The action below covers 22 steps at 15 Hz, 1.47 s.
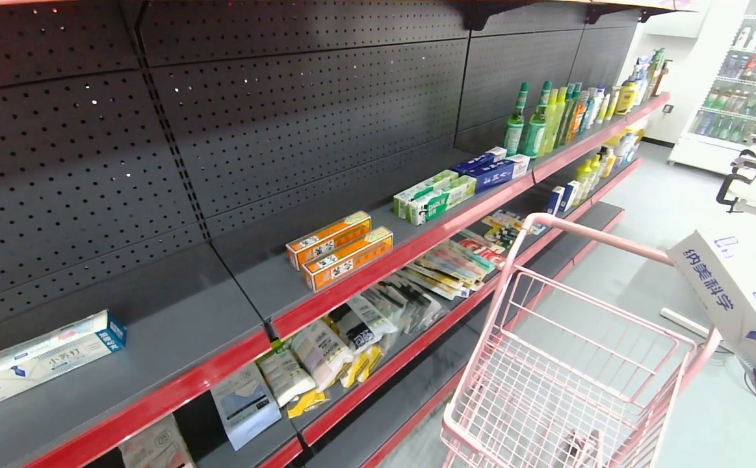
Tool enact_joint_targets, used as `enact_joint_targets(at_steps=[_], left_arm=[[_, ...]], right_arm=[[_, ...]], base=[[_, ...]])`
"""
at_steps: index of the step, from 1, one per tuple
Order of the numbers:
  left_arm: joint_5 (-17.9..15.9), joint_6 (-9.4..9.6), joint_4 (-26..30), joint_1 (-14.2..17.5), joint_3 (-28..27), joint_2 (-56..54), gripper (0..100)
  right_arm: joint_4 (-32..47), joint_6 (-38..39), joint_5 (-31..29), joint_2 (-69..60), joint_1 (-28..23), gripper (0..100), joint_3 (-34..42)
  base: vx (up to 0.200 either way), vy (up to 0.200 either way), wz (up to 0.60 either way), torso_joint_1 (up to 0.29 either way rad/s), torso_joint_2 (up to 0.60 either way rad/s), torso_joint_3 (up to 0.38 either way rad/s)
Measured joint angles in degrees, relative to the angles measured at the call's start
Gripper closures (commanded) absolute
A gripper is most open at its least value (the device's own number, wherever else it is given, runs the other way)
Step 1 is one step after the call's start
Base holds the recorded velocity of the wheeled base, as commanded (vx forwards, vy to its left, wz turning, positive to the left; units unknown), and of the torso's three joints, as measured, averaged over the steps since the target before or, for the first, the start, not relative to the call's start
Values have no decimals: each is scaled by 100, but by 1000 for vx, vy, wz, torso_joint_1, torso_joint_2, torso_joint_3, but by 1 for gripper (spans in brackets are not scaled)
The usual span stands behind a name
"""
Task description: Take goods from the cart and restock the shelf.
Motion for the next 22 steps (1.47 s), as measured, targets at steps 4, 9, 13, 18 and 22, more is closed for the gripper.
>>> enact_joint_targets(at_steps=[4, 9, 13, 18, 22], left_arm=[[0, 5, 0, 0, 0, 0, 0], [0, 5, 0, 0, -2, 0, 0], [2, 0, 2, -2, 0, 0, 0], [2, 2, 0, 0, 0, 0, 0], [2, 2, 2, 0, 0, 0, 0]], right_arm=[[-5, -5, -10, 20, 37, 100, 46], [-10, -16, -24, 80, 41, 100, 18], [-35, -22, -18, 135, 48, 100, -4], [-24, -24, -18, 119, 55, 100, -4], [-27, -104, -21, 119, 59, 100, -4]], base=[[0, 0, 0, 145, -311, -171], [0, 0, 360, 12, -27, -6], [0, 0, 600, 10, 1, 0], [0, 0, 600, 5, 0, -1], [0, 0, 600, 2, 2, 4]])
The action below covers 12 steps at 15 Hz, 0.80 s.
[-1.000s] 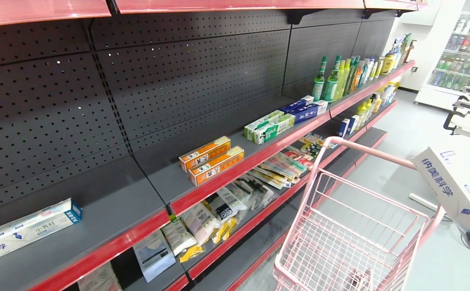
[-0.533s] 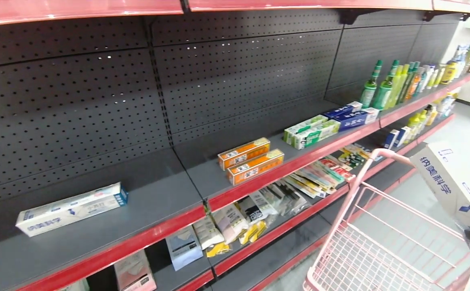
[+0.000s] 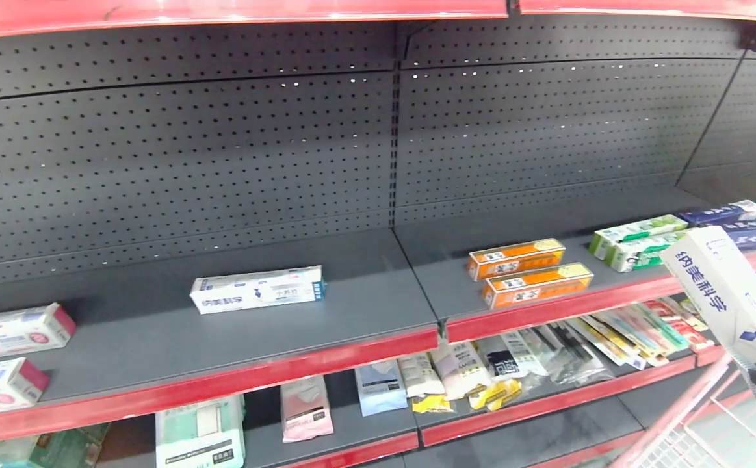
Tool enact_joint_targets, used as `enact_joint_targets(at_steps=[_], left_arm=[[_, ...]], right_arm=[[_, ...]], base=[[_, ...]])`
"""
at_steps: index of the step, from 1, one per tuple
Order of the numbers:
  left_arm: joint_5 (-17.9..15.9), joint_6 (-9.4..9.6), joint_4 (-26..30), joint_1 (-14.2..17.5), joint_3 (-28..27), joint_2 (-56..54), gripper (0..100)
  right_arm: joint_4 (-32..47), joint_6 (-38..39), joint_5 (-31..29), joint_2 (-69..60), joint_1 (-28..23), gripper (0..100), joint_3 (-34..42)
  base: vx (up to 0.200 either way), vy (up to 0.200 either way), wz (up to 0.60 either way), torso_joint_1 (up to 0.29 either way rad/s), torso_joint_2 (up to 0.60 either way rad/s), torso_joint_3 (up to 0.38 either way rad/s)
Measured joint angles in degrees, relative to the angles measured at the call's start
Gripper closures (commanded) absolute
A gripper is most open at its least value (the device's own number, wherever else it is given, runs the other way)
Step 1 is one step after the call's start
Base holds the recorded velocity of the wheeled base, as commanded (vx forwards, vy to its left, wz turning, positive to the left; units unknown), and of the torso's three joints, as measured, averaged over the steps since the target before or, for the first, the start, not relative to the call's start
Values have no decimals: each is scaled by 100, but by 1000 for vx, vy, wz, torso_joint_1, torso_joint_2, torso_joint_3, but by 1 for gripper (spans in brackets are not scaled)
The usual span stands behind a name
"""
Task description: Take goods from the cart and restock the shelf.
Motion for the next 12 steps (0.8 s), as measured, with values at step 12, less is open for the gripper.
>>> enact_joint_targets(at_steps=[12], left_arm=[[-11, 5, -2, 0, 0, 0, 0]], right_arm=[[-77, 16, 177, -502, 132, 100, 276]], base=[[0, 0, 50, 0, 0, 0]])
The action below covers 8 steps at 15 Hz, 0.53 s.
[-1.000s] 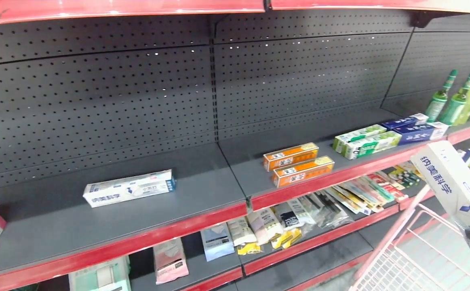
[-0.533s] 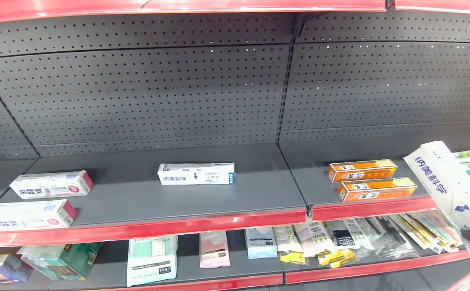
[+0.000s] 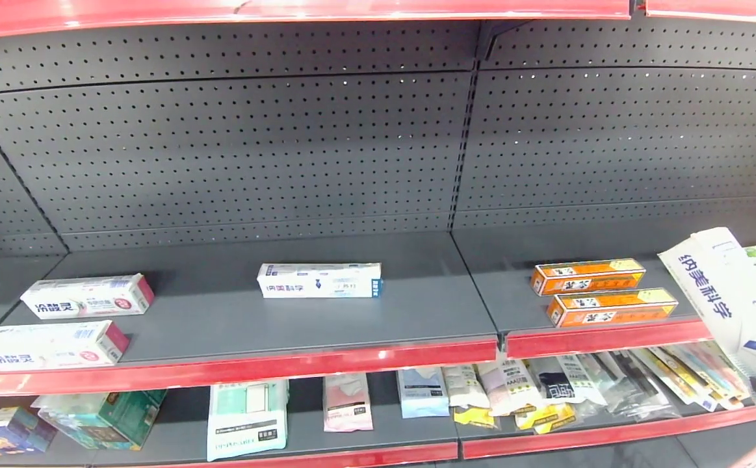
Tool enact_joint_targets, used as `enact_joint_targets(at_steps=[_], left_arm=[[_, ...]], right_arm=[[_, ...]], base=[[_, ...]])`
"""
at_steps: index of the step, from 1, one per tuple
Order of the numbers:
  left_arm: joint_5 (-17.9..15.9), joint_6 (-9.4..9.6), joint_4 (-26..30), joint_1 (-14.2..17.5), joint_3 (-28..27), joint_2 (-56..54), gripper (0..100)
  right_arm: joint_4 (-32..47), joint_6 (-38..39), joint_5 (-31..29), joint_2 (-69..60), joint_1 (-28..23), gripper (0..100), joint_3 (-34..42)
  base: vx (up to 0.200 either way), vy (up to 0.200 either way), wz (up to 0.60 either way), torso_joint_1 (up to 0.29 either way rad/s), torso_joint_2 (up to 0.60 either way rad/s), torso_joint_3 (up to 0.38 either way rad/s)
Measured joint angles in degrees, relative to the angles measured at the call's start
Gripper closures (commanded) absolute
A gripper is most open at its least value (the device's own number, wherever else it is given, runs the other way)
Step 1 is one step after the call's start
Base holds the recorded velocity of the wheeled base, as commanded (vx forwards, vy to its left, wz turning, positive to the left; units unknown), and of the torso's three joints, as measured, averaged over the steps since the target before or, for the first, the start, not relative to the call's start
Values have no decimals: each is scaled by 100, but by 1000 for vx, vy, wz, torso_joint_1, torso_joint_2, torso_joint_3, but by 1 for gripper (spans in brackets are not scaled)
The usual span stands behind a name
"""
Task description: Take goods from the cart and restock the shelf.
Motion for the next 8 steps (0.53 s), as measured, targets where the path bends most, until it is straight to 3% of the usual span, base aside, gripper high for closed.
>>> enact_joint_targets(at_steps=[4, 6, 8], left_arm=[[-24, 9, 7, -33, -5, 87, 0], [-134, 228, 7, -189, -16, 288, 0], [-180, 252, 21, -308, -204, 539, 0]], right_arm=[[4, 11, 229, -588, 1, 100, 419], [2, 30, 468, -1053, 0, 100, 574], [0, 41, 697, -1591, 0, 100, 689]], base=[[0, 0, 0, 0, 0, 0], [0, 0, 0, 0, 0, 0], [0, 0, 0, 0, 0, 0]])
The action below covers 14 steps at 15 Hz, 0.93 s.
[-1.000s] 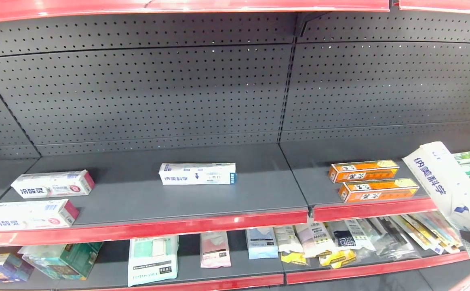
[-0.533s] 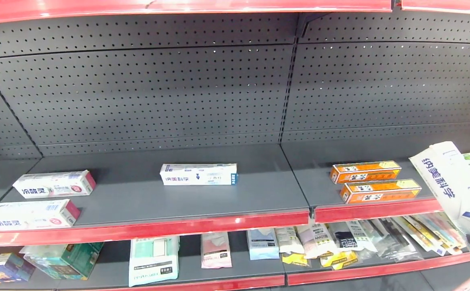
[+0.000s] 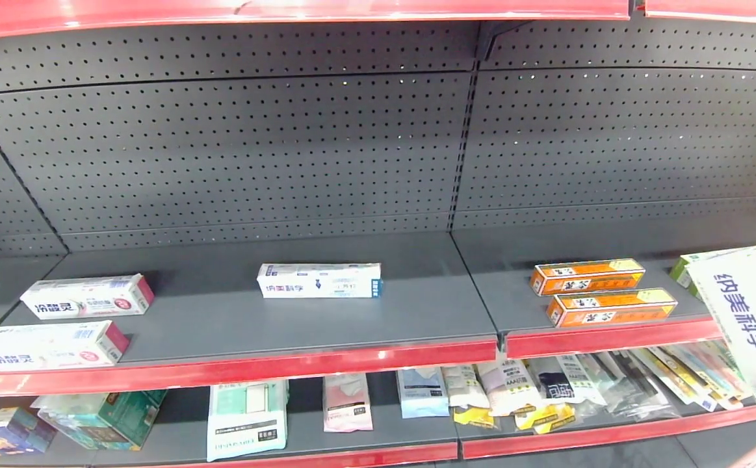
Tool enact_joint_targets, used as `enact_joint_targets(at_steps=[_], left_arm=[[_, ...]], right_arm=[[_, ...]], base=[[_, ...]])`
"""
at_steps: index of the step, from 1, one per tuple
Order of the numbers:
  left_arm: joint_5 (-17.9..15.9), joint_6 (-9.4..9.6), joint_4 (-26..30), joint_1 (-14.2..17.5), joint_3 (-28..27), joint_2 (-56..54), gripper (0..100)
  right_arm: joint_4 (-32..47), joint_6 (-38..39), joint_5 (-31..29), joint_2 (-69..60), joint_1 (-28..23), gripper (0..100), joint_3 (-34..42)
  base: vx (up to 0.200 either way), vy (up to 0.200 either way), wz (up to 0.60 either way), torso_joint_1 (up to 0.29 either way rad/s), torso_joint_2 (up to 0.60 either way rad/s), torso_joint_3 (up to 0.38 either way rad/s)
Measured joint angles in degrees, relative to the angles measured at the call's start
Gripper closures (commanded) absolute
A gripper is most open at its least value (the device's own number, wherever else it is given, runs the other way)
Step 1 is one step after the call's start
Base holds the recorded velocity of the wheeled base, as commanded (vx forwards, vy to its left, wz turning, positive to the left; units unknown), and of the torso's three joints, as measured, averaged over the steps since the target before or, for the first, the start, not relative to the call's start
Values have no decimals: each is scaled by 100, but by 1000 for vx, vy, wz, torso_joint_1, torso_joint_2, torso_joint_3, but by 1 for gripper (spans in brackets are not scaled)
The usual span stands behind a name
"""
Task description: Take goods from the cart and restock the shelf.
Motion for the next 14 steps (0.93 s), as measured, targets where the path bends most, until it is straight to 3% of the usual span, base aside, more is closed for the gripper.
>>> enact_joint_targets(at_steps=[4, 6, 8, 9, 11, 14], left_arm=[[-9, -458, -274, -38, -1298, 1698, 0], [13, -522, -1035, -35, -1758, 3001, 0], [65, -538, -2237, -39, -2015, 4419, 0], [112, -475, -2678, -52, -2089, 5014, 0], [183, -167, -3031, -68, -2171, 6062, 0], [213, 176, -2720, -112, -2230, 6454, 0]], right_arm=[[2, -17, 183, -774, -2, 100, 183], [6, 30, 189, -969, -2, 100, 251], [9, 235, 178, -1096, -7, 100, 343], [2, 266, 154, -1150, -18, 100, 393], [17, 260, 123, -1253, -40, 100, 472], [55, 252, 126, -1325, -51, 100, 491]], base=[[0, 0, 0, 0, 0, 0], [0, 0, 0, 0, 0, 0], [0, 0, 0, 0, 0, 0], [0, 0, 0, 0, 0, 0], [0, 0, 0, 0, 0, 0], [0, 0, 0, 0, 0, 0]])
